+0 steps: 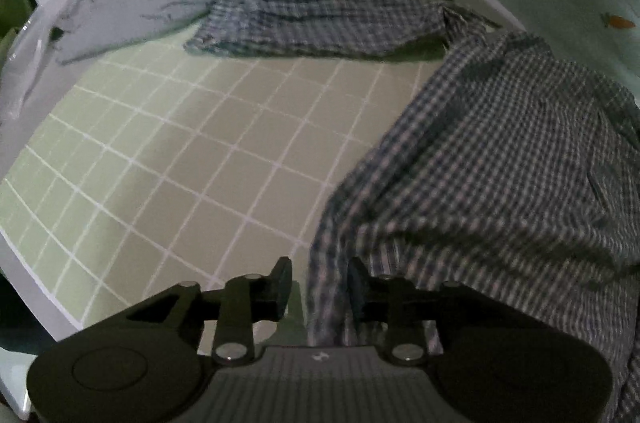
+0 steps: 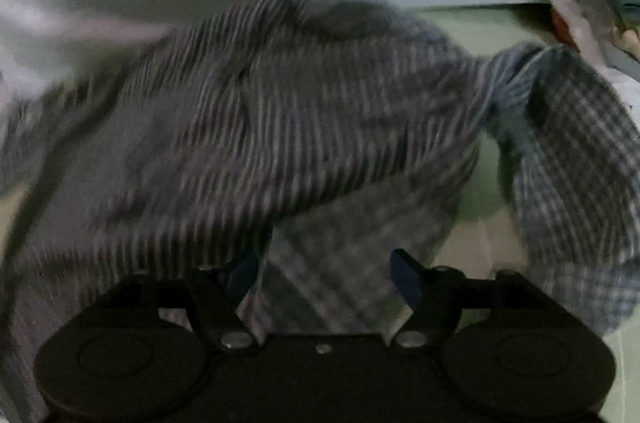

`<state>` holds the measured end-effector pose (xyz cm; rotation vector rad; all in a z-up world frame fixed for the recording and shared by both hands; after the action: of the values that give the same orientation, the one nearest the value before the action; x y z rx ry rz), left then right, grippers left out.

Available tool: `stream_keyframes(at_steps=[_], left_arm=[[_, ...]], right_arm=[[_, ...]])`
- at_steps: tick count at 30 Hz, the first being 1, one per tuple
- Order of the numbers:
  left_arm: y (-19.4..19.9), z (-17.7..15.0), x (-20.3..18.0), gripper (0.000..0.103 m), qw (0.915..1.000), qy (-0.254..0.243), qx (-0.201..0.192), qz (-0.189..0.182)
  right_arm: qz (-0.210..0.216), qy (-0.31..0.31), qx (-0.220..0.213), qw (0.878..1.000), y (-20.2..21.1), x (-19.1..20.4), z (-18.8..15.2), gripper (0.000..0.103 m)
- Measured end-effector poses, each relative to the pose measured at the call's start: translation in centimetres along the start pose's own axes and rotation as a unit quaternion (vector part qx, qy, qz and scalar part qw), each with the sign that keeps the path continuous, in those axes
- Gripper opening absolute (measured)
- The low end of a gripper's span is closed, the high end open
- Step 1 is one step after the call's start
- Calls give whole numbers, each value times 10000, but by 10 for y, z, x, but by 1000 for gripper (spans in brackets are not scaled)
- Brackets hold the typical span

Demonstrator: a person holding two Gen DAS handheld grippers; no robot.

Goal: Fold clothes

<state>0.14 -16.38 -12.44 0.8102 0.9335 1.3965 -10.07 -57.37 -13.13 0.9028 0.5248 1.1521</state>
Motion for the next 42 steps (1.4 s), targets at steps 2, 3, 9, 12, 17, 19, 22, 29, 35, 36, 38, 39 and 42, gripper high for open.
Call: stream_keyframes(at_steps=[2, 3, 9, 12, 17, 19, 22, 29, 35, 36, 38, 39, 42], left_arm=[[-3, -3, -2, 31, 9999, -101, 24, -119], [-6, -3, -3, 28, 9996, -164, 42, -207], [-1, -1, 7, 3, 9989, -378, -28, -262], [1, -3, 21, 3, 9992, -291, 45, -254], [3, -7, 24, 23, 9990, -354, 120, -254], [11, -5, 18, 48, 9995, -272, 16, -174], [26, -3, 3, 66, 9993, -173, -270, -172], [57, -20, -68, 76, 9967, 46, -811, -19], [72, -62, -150, 84, 9949, 69, -988, -173], [73, -68, -162, 84, 9951, 55, -973, -189], [77, -78, -184, 84, 9952, 27, -940, -259], [78, -82, -195, 84, 9952, -3, -935, -304], [82, -92, -224, 84, 9946, -222, -965, -325]], right_arm=[[-7, 75, -23, 10000, 2, 8, -9, 52], [-31, 44, -38, 10000, 5, 9, -11, 37], [-696, -576, -331, 9954, 44, -8, -18, 4], [-1045, -868, -70, 9907, 51, -27, -38, 4], [-1136, -1254, 137, 9855, 62, -48, -60, 31], [-1116, -1475, -103, 9827, 71, -58, -56, 52], [-1110, -1892, -360, 9750, 74, -83, -52, 64], [-1425, -2195, -519, 9637, 59, -160, -37, 78], [-839, -1763, -496, 9795, 44, -214, -16, 25], [-815, -1553, -465, 9834, 43, -219, -12, 11], [-976, -1076, -708, 9868, 53, -225, -1, 4], [-1173, -731, -949, 9858, 63, -229, 6, 4], [-1949, 375, -1729, 9647, 93, -232, 25, 4]])
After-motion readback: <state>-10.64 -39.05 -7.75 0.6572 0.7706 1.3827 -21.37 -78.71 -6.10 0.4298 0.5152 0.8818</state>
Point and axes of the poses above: each gripper's, at about its wrist camera, not at the fingertips, and y roughly against the way its jaws point, x to its left, z to its top, the point moved 4 cm from there along -y, roughly the way its jaws point
